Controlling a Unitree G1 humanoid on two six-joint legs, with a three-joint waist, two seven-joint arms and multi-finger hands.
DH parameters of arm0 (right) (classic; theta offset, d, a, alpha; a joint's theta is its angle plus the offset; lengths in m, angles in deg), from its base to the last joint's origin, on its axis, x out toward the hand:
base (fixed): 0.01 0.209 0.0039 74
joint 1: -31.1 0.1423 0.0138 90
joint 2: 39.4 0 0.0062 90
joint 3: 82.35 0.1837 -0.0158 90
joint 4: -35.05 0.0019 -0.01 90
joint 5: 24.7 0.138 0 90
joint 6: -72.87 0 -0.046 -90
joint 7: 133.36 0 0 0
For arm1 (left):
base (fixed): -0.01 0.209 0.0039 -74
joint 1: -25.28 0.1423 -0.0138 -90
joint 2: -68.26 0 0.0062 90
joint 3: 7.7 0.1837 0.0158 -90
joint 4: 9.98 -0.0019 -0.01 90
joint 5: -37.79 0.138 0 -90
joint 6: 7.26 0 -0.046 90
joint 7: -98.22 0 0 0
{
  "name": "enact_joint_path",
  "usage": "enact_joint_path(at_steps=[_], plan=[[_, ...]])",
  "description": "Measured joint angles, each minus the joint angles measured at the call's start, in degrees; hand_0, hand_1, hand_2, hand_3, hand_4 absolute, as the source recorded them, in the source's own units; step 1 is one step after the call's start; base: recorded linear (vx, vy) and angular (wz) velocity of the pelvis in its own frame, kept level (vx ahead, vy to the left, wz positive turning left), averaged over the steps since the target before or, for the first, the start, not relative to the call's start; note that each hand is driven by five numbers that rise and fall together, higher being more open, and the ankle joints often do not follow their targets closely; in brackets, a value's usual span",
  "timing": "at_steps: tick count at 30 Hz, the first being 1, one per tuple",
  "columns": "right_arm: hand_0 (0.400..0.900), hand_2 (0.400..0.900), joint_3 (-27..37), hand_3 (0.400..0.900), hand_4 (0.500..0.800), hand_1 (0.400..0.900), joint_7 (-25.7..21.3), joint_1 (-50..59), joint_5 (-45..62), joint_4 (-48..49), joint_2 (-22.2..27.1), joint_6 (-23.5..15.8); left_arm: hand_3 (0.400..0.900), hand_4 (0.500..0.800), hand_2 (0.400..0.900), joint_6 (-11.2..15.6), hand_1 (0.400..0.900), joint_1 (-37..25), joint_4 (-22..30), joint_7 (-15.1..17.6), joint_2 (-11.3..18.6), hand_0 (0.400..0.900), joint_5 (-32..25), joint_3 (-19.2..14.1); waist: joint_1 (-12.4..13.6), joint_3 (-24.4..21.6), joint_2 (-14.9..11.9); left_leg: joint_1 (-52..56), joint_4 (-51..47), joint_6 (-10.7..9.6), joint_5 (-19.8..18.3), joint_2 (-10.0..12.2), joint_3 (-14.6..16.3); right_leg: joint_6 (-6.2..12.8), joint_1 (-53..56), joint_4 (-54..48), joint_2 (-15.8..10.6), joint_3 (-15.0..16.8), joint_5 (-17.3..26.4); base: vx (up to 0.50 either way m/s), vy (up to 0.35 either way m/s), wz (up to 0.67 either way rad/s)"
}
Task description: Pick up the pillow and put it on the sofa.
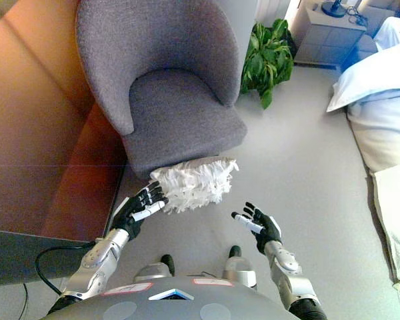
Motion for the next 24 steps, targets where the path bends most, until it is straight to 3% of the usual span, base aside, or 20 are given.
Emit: enact_joint_path(at_steps=[24], plan=[[0.9, 0.9, -1.42, 0.9, 0.8, 0.9, -0.68, -0.01, -0.47, 0.09, 0.02, 0.04, 0.9, 0.8, 0.9, 0.02, 0.9, 0.43, -0.01, -0.75, 0.02, 0.9, 0.03, 0.0, 0.0, -1.63, 0.21, 0.48, 0.01, -0.14, -0.07, 0.25, 0.62, -0.03, 0.06, -0.01, 0.31, 0.69, 0.02, 0.0, -0.011, 0.0]])
